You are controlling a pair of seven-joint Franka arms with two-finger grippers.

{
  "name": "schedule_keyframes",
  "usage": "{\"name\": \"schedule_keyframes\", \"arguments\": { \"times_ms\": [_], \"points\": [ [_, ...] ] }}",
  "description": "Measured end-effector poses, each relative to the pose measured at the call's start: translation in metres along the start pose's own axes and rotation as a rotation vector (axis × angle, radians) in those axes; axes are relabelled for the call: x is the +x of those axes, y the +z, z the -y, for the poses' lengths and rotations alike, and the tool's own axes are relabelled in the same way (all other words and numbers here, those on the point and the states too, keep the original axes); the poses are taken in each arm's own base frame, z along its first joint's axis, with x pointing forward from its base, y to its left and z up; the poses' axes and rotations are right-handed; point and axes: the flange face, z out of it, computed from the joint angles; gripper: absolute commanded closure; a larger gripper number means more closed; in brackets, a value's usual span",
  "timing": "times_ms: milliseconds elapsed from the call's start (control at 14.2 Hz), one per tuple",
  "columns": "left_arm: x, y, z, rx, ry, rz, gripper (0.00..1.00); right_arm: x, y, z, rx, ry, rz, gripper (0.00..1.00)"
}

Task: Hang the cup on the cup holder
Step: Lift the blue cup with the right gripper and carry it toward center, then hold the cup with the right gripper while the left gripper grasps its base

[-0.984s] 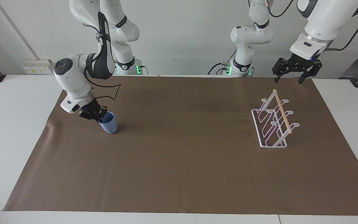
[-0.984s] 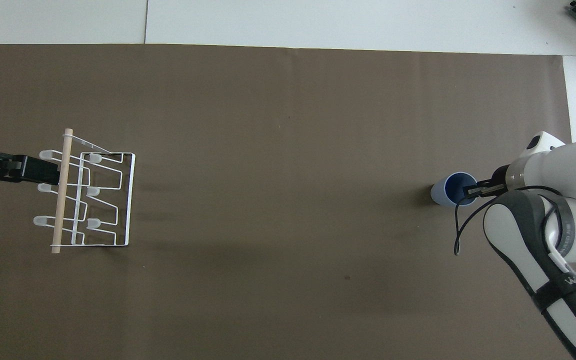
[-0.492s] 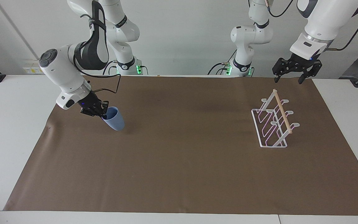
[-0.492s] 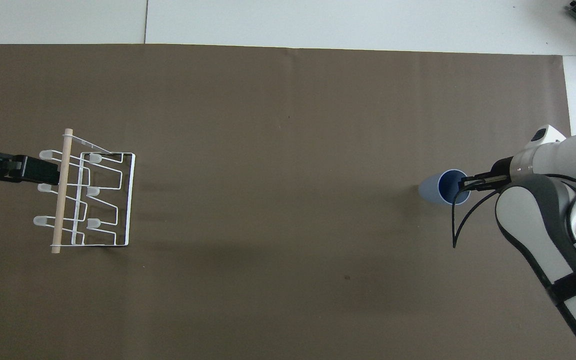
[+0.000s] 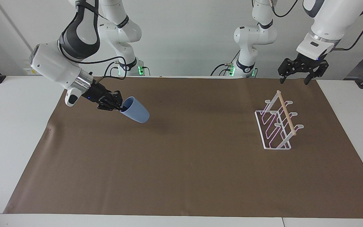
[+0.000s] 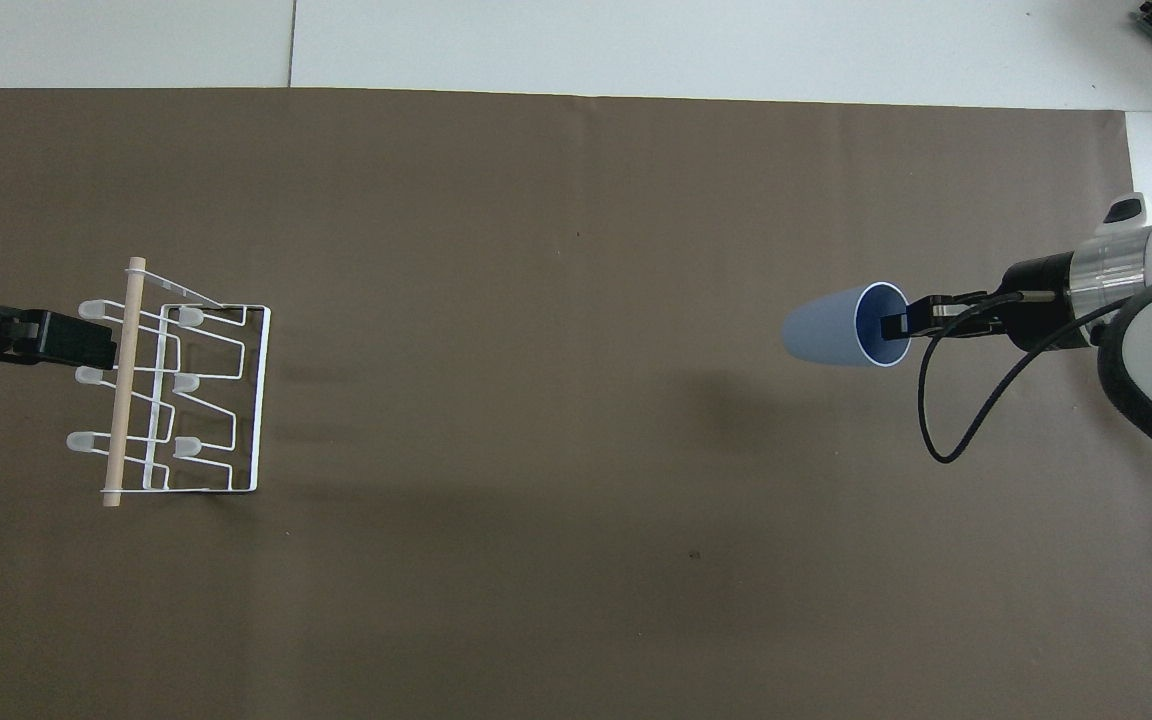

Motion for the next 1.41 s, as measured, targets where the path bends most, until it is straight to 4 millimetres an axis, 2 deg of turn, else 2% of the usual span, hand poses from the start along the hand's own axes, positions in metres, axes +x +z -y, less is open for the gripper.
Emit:
{"name": "schedule_keyframes", "arguments": {
  "times_ms": [281,422,703,914,1195,1406],
  "points": [
    [-0.001,-0.002,0.003,0.000,-0.001,-0.003,0.00,-0.007,0.008,0.023,0.206,0.033,0.060,1.00],
    [-0.001,-0.002,0.002,0.000,0.026,-0.004,0.00,-0.013,0.023,0.038,0.311,0.049,0.092,1.00],
    [0.003,-0.005,-0.002,-0.008,0.272,-0.048,0.00,-0.025,0.064,0.063,0.523,0.130,0.123,1.00],
    [0.007,-0.001,-0.010,-0.054,0.502,-0.086,0.00,-0.033,0.092,0.094,0.615,0.200,0.133,1.00],
    [0.002,0.011,-0.039,-0.141,0.719,-0.111,0.00,-0.055,0.129,0.131,0.686,0.262,0.136,1.00],
    [-0.007,0.012,-0.081,-0.152,0.932,-0.118,0.00,-0.065,0.145,0.146,0.706,0.296,0.120,1.00]
  ]
}}
